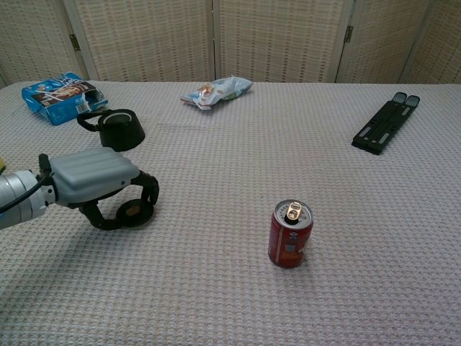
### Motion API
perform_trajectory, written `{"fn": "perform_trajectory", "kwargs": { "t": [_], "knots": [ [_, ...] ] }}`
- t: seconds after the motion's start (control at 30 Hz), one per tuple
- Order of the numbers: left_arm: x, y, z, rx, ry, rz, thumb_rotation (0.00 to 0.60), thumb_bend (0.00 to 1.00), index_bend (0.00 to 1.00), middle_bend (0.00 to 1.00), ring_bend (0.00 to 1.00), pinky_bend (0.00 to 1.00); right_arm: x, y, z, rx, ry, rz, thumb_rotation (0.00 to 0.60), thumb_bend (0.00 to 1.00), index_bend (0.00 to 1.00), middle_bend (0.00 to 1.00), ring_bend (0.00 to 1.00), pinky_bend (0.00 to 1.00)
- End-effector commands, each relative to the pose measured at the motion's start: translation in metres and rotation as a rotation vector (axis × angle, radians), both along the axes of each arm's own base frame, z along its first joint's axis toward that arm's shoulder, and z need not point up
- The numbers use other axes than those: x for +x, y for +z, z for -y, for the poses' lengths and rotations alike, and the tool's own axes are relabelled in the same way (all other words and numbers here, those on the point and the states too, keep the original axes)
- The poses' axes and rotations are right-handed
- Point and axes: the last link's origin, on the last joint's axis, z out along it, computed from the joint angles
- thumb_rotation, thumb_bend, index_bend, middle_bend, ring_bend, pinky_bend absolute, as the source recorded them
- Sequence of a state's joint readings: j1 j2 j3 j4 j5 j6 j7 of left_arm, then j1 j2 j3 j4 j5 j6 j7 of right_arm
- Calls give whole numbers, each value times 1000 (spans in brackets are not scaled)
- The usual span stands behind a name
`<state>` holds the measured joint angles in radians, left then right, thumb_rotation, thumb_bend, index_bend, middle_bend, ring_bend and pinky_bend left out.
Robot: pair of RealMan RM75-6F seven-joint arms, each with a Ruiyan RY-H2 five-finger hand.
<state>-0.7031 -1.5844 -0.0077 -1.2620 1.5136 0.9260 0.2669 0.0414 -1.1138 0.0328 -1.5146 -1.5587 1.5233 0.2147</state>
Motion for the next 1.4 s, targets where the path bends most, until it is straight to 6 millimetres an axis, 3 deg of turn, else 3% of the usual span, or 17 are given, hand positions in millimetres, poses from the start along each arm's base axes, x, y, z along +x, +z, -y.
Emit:
{"fn": "perform_trajectory", "kwargs": {
  "t": [0.03, 0.4, 0.63, 0.87, 1.4],
  "knots": [
    [1, -1, 0, 1, -3, 19, 600, 248, 444, 441, 803, 758, 0, 0, 0, 0, -1, 0, 600, 519, 0, 31, 86, 0],
    [16, 21, -17, 24, 5, 76, 600, 249, 464, 468, 808, 759, 0, 0, 0, 0, 0, -2, 600, 519, 0, 31, 86, 0],
    [41, 53, -50, 103, 19, 130, 600, 249, 463, 468, 816, 760, 0, 0, -1, -1, 0, -2, 600, 519, 0, 31, 87, 0],
    [57, 70, -87, 165, 79, 138, 600, 249, 463, 468, 817, 761, 1, 0, -2, -2, 2, 1, 600, 519, 0, 31, 87, 0],
    [59, 67, -151, 260, 282, 75, 600, 250, 463, 468, 817, 761, 0, 1, -4, -5, -2, 0, 600, 519, 0, 31, 87, 0]
  ]
}}
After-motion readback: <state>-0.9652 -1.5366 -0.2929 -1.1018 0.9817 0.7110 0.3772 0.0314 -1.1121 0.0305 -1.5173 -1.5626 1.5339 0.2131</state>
